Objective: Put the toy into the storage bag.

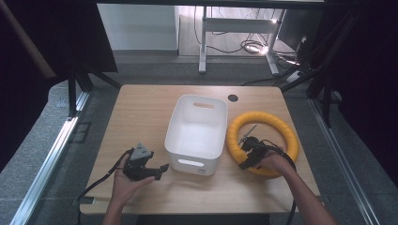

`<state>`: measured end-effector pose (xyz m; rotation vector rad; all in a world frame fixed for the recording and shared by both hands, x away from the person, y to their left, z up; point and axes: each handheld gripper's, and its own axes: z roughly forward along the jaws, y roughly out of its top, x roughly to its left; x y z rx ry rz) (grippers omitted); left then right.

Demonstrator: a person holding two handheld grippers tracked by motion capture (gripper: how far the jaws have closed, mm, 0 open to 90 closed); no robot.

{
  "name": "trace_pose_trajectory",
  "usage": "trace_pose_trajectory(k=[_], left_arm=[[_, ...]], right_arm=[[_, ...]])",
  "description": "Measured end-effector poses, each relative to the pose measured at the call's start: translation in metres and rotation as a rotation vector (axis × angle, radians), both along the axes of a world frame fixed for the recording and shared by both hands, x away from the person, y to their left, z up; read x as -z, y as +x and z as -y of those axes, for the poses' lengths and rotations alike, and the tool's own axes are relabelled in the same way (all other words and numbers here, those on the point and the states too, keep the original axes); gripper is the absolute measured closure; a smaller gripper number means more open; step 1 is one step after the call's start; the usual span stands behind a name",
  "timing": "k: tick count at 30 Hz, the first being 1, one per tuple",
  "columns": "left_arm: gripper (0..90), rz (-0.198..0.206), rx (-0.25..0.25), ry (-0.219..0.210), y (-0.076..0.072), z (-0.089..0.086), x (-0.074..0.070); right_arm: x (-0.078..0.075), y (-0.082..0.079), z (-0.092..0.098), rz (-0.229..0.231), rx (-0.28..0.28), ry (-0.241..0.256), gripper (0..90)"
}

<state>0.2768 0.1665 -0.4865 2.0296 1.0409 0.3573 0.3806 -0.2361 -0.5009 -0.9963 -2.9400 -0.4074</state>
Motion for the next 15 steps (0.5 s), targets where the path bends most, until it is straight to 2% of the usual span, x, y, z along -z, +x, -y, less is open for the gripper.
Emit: trace_pose_trajectory(k=[7, 9, 10, 15], left_arm=[[21.2, 0.001, -0.001, 0.002, 0.000, 0.000, 0.000], [21.2, 0.000, 0.000, 0.004, 0.001, 0.000, 0.000], [21.2, -0.001, 0.000, 0.004, 0.001, 0.000, 0.000], [21.2, 0.001, -0.002, 0.005, 0.001, 0.000, 0.000]], right_arm=[[0.000, 0.002, 0.003, -0.013, 0.005, 0.024, 50.3], [-0.002, 0.002, 0.005, -0.008, 0.003, 0.042, 50.3], [-0.004, 0.003, 0.007, -0.009, 0.011, 0.071, 50.4], [-0.011, 0.003, 0.012, -0.006, 0.020, 0.109, 50.4]])
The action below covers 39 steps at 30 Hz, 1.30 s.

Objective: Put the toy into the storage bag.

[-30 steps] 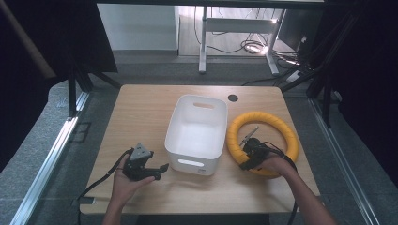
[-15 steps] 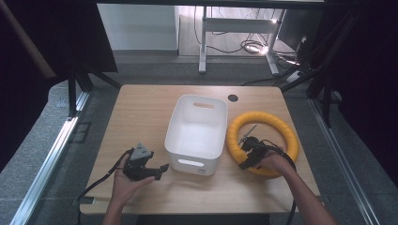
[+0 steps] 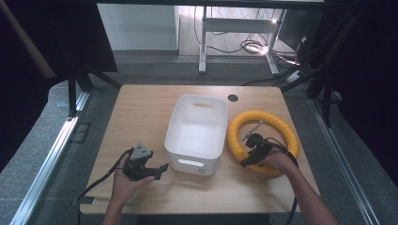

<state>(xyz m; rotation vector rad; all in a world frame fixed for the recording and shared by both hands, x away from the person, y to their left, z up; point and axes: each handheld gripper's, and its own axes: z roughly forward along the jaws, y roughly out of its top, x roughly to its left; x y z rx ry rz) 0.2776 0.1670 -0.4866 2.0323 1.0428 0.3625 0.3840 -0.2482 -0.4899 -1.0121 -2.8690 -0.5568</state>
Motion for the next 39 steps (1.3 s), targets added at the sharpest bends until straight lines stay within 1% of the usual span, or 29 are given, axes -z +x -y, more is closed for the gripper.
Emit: trace_pose_trajectory(k=[1, 3, 4, 5, 7, 9, 10, 11, 12, 13, 15, 16, 17, 18, 21, 22, 23, 24, 25, 26, 27, 32, 33, 34, 35, 38, 39], left_arm=[[21.2, 0.001, 0.000, -0.001, 0.000, 0.000, 0.000], [21.2, 0.001, 0.000, -0.001, 0.000, 0.000, 0.000], [21.2, 0.001, 0.000, -0.001, 0.000, 0.000, 0.000], [21.2, 0.002, 0.000, 0.000, 0.000, 0.000, 0.000], [21.2, 0.002, 0.001, 0.000, 0.000, 0.000, 0.000], [21.2, 0.002, 0.000, 0.001, 0.000, 0.000, 0.000], [21.2, 0.002, 0.000, 0.001, 0.000, 0.000, 0.000], [21.2, 0.002, 0.000, 0.001, 0.000, 0.000, 0.000], [21.2, 0.002, 0.000, 0.001, 0.000, 0.000, 0.000], [21.2, 0.001, 0.001, 0.001, 0.001, 0.000, 0.000], [21.2, 0.000, 0.002, 0.001, 0.001, 0.000, 0.000], [21.2, 0.000, 0.002, 0.001, 0.001, 0.000, 0.000], [21.2, 0.000, 0.002, 0.000, 0.001, 0.000, 0.000], [21.2, 0.000, 0.002, 0.000, 0.001, 0.000, 0.000], [21.2, 0.000, 0.002, -0.001, 0.001, 0.000, 0.000], [21.2, 0.000, 0.002, -0.001, 0.001, 0.000, 0.000], [21.2, 0.000, 0.003, -0.001, 0.001, 0.000, 0.000], [21.2, 0.000, 0.003, -0.001, 0.001, 0.000, 0.000], [21.2, 0.000, 0.003, 0.000, 0.001, 0.000, 0.000], [21.2, 0.000, 0.003, 0.000, 0.001, 0.000, 0.000], [21.2, 0.003, 0.002, -0.001, 0.001, -0.001, 0.000], [21.2, 0.002, 0.002, -0.001, 0.001, -0.001, 0.000], [21.2, 0.002, 0.003, -0.001, 0.001, 0.000, 0.001], [21.2, 0.002, 0.003, -0.001, 0.001, 0.000, 0.001], [21.2, 0.001, 0.004, 0.000, 0.001, 0.000, 0.001], [21.2, 0.001, 0.004, 0.001, 0.001, 0.000, 0.001], [21.2, 0.000, 0.004, 0.002, 0.001, 0.000, 0.001]], right_arm=[[-0.005, 0.000, 0.002, 0.002, 0.009, 0.024, 50.4], [-0.009, 0.002, 0.006, 0.009, 0.013, 0.051, 50.5], [-0.009, 0.002, 0.006, 0.009, 0.013, 0.051, 50.5], [-0.015, 0.002, 0.009, 0.014, 0.024, 0.081, 50.4], [-0.019, 0.003, 0.013, 0.022, 0.035, 0.114, 50.5], [-0.023, 0.003, 0.016, 0.030, 0.044, 0.137, 50.4], [-0.023, 0.003, 0.016, 0.030, 0.044, 0.137, 50.4], [-0.026, 0.002, 0.019, 0.038, 0.051, 0.158, 50.5], [-0.026, 0.002, 0.019, 0.038, 0.051, 0.158, 50.5], [-0.029, 0.002, 0.023, 0.045, 0.055, 0.181, 50.5], [-0.031, 0.001, 0.027, 0.049, 0.061, 0.208, 50.5], [-0.031, 0.001, 0.027, 0.049, 0.061, 0.208, 50.5], [-0.034, 0.001, 0.030, 0.053, 0.069, 0.229, 50.5], [-0.034, 0.001, 0.030, 0.053, 0.069, 0.229, 50.5], [-0.039, 0.000, 0.035, 0.067, 0.078, 0.275, 50.5], [-0.039, 0.000, 0.035, 0.067, 0.078, 0.275, 50.5], [-0.042, 0.000, 0.036, 0.074, 0.082, 0.293, 50.5], [-0.042, 0.000, 0.036, 0.074, 0.082, 0.293, 50.5], [-0.044, 0.000, 0.038, 0.081, 0.090, 0.315, 50.6], [-0.044, 0.000, 0.038, 0.081, 0.090, 0.315, 50.6], [-0.046, 0.000, 0.040, 0.091, 0.092, 0.334, 50.6], [-0.050, -0.001, 0.043, 0.106, 0.103, 0.357, 50.6], [-0.051, -0.001, 0.045, 0.117, 0.106, 0.372, 50.5], [-0.051, -0.001, 0.045, 0.117, 0.106, 0.372, 50.5], [-0.054, -0.001, 0.047, 0.127, 0.117, 0.392, 50.5], [-0.056, -0.002, 0.049, 0.135, 0.121, 0.403, 50.6], [-0.058, -0.003, 0.051, 0.142, 0.124, 0.416, 50.6]])
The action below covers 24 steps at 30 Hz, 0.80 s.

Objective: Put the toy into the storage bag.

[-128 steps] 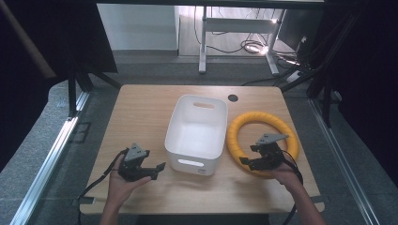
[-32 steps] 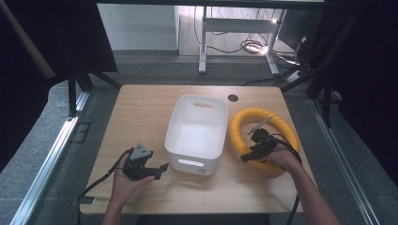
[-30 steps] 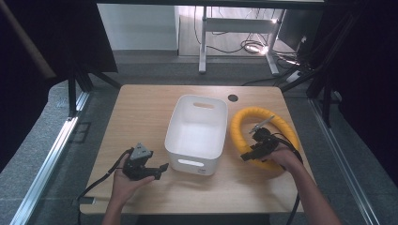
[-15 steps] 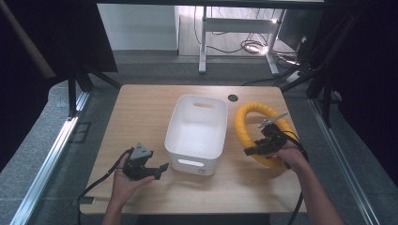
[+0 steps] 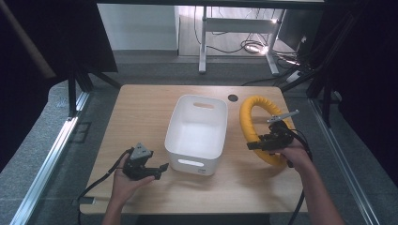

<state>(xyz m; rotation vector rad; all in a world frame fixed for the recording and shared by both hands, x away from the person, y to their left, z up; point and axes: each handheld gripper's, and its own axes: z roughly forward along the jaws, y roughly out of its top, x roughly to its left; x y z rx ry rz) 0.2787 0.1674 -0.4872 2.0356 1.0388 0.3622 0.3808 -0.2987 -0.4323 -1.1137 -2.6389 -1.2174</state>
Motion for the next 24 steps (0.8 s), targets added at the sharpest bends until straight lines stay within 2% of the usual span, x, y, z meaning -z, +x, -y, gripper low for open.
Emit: trace_pose_trajectory(k=[7, 20, 24], left_arm=[[21.2, -0.002, 0.001, 0.000, 0.000, 0.000, 0.000], [21.2, -0.001, 0.001, 0.000, 0.000, 0.001, 0.001], [21.2, -0.001, 0.001, 0.000, 0.000, 0.000, 0.000]], right_arm=[[-0.006, -0.004, 0.003, 0.030, 0.013, 0.035, 50.5], [-0.018, -0.010, 0.020, 0.075, 0.051, 0.177, 50.5], [-0.023, -0.012, 0.021, 0.097, 0.055, 0.200, 50.5]])
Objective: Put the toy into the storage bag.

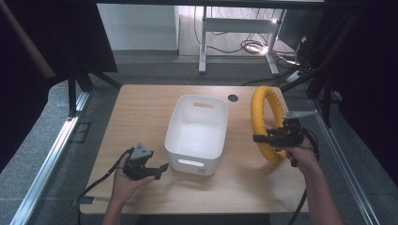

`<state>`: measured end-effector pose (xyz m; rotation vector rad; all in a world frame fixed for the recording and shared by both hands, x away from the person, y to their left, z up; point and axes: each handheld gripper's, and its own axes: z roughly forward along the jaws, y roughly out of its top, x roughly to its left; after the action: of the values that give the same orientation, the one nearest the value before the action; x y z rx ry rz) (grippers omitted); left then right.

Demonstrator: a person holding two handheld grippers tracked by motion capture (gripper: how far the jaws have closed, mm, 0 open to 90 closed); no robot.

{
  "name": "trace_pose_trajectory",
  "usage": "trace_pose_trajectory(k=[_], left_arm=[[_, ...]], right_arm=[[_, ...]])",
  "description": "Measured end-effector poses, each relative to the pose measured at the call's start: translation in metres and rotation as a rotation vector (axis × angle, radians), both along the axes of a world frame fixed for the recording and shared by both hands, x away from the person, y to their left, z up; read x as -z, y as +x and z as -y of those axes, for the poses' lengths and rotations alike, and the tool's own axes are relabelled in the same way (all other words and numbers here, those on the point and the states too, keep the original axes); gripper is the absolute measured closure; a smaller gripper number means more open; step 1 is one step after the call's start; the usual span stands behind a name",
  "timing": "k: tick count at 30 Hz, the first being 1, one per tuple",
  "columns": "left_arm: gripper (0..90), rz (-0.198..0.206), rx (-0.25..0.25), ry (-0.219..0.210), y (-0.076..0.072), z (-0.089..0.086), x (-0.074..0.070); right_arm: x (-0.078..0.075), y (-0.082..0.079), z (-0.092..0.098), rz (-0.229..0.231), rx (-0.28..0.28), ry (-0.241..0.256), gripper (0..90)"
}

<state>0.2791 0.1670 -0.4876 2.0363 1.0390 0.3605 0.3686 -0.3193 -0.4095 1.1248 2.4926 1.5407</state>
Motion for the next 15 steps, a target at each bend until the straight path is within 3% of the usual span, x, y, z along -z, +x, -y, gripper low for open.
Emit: trace_pose_trajectory(k=[15], left_arm=[[21.2, -0.001, 0.001, 0.000, 0.000, 0.000, 0.000]], right_arm=[[-0.013, -0.004, -0.007, 0.062, -0.002, 0.074, 50.3]])
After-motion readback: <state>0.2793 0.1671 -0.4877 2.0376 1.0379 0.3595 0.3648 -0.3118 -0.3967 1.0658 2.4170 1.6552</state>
